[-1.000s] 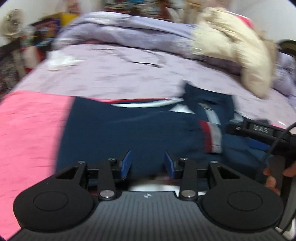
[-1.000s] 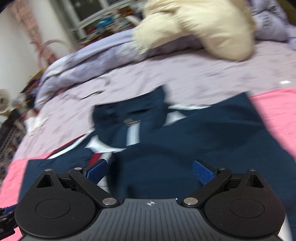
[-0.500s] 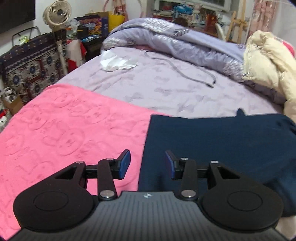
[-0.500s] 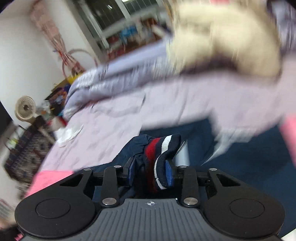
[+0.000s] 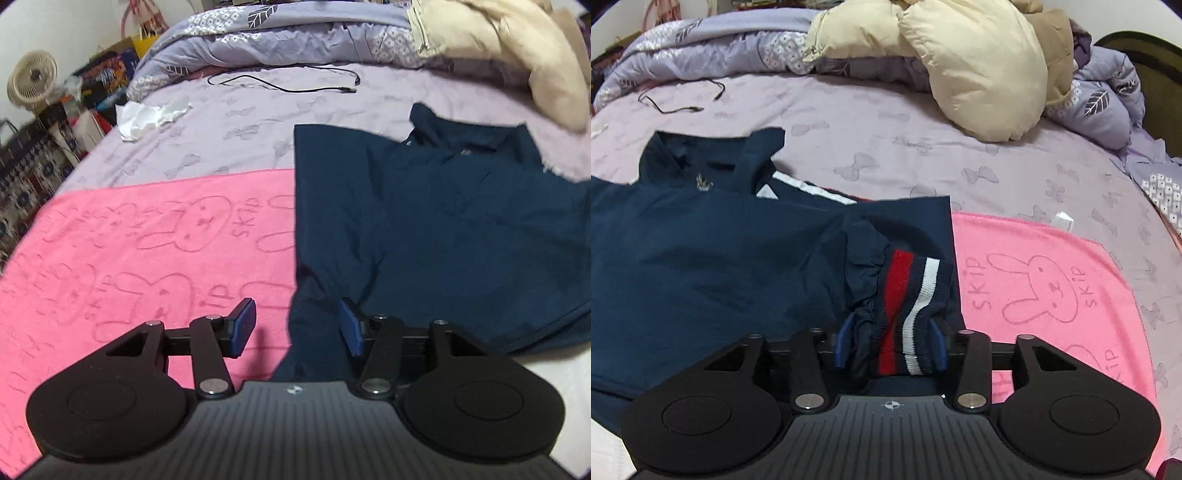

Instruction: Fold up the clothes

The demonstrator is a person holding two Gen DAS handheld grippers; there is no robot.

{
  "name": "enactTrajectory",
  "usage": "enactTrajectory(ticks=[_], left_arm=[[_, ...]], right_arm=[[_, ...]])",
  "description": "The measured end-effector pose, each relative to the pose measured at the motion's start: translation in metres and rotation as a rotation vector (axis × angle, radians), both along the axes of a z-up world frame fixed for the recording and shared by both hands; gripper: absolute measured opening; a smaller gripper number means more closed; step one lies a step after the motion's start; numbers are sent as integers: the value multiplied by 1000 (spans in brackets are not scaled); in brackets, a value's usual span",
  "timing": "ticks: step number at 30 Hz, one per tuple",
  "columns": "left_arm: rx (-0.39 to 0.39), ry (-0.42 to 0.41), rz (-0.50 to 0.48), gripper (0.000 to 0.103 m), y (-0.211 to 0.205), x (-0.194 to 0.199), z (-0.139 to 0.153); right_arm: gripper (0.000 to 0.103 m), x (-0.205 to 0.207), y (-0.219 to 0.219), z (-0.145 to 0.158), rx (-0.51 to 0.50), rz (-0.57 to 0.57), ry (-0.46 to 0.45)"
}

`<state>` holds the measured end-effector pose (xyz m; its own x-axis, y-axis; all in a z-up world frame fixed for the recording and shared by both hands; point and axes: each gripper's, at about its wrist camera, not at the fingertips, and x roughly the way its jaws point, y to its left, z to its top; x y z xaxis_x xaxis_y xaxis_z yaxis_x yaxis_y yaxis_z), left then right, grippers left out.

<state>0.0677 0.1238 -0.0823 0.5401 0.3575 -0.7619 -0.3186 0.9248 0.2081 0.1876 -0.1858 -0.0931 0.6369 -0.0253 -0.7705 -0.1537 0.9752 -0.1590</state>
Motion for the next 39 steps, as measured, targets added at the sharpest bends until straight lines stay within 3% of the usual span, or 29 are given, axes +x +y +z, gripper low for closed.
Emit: enactTrajectory(ticks=[1, 3, 4, 6, 8, 11, 13, 16, 19, 21, 24, 26, 28, 30, 33, 36, 39], left_arm=[[30, 5, 26, 59, 4, 0, 0], [90, 15, 77, 59, 11, 1, 0], [111, 12, 102, 59, 15, 1, 2], [98, -48, 119, 58, 22, 1, 15], [31, -120, 56, 58, 20, 5, 25], [-97, -180, -77, 61, 10, 21, 30], [-194, -152, -176, 75, 2, 37, 18], [-219, -36, -175, 82, -2, 52, -15], [-263, -46, -130, 83, 7, 48, -14], [-230, -78, -114, 82, 9, 42, -3], [-126, -138, -137, 82, 4, 40, 7], [-36, -62, -133, 82, 2, 54, -4], [40, 28, -69, 86, 8, 67, -22], [9, 22, 14, 89, 22, 68, -21], [-1, -19, 80, 79, 32, 55, -5], [-87, -109, 7, 81, 27, 30, 11], [-99, -64, -86, 85, 11, 14, 5]], right_arm=[[65, -2, 2, 2, -24, -6, -21], [88, -11, 6, 11, -82, -38, -103], [90, -17, 6, 18, -85, -37, -160], [90, -32, 2, 33, -38, 3, -260], [90, -40, 6, 45, 26, 68, -285], [95, -35, 26, 43, 93, 218, -206], [98, -31, 42, 31, 121, 293, -156], [102, -13, 60, -7, 104, 358, 11], [102, 0, 58, -21, 153, 324, 84], [99, 0, 56, -11, 148, 281, 62], [100, -14, 45, 7, 186, 278, -43], [102, -16, 42, 4, 174, 271, -57], [103, -4, 42, -17, 128, 241, 14], [103, 8, 44, -31, 115, 240, 36], [97, 17, 57, -15, 99, 216, 12], [97, -5, 56, 6, 171, 245, -71], [99, -32, 56, 8, 181, 303, -74]])
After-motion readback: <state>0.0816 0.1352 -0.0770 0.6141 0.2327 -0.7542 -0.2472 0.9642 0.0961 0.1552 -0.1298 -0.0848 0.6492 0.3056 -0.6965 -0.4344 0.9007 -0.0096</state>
